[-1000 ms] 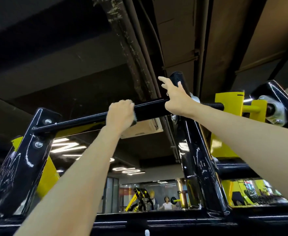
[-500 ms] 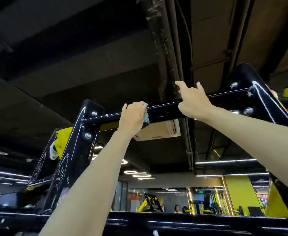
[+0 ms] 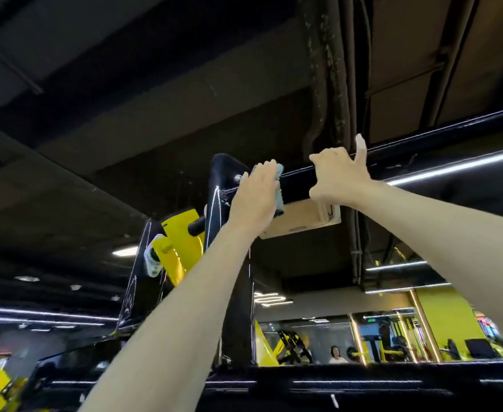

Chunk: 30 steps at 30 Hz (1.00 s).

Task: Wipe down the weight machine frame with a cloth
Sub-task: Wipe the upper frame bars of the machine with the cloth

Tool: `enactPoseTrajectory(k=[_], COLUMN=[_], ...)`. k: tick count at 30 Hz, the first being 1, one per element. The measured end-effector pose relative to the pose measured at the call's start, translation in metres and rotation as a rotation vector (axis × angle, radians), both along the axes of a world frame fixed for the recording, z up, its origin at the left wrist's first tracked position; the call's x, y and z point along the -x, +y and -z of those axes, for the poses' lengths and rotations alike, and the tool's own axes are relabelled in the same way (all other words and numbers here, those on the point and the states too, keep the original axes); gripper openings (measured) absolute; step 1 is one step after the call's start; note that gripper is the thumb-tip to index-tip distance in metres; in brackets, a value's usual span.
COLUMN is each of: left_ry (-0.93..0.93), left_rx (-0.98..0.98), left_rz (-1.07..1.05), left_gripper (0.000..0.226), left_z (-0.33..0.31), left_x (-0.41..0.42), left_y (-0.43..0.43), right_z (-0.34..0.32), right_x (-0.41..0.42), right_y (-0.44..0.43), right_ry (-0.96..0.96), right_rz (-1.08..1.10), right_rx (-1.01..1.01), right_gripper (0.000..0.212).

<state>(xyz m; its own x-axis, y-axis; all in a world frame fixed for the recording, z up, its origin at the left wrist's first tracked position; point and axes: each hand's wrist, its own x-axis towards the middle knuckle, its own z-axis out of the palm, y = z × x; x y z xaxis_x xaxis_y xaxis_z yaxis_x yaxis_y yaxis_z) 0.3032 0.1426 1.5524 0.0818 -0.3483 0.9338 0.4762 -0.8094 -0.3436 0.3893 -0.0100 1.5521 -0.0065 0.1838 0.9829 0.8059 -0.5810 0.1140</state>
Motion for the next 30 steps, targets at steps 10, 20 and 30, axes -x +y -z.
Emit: enactPoseTrajectory(k=[10, 20, 30], left_ry=[0.082, 0.115, 0.072], left_rx=[-0.079, -0.079, -0.012], left_rz=[0.091, 0.181, 0.160], left_gripper=[0.035, 0.042, 0.056], left_z=[0.000, 0.002, 0.018], left_x=[-0.003, -0.018, -0.022], left_y=[-0.023, -0.028, -0.039], right_z=[-0.014, -0.016, -0.011], right_x=[0.003, -0.003, -0.002], right_y=[0.008, 0.008, 0.007], right_ry=[-0.029, -0.073, -0.108], right_rz=[0.089, 0.138, 0.209], right_rx=[-0.057, -0.053, -0.045], right_gripper=[0.035, 0.034, 0.040])
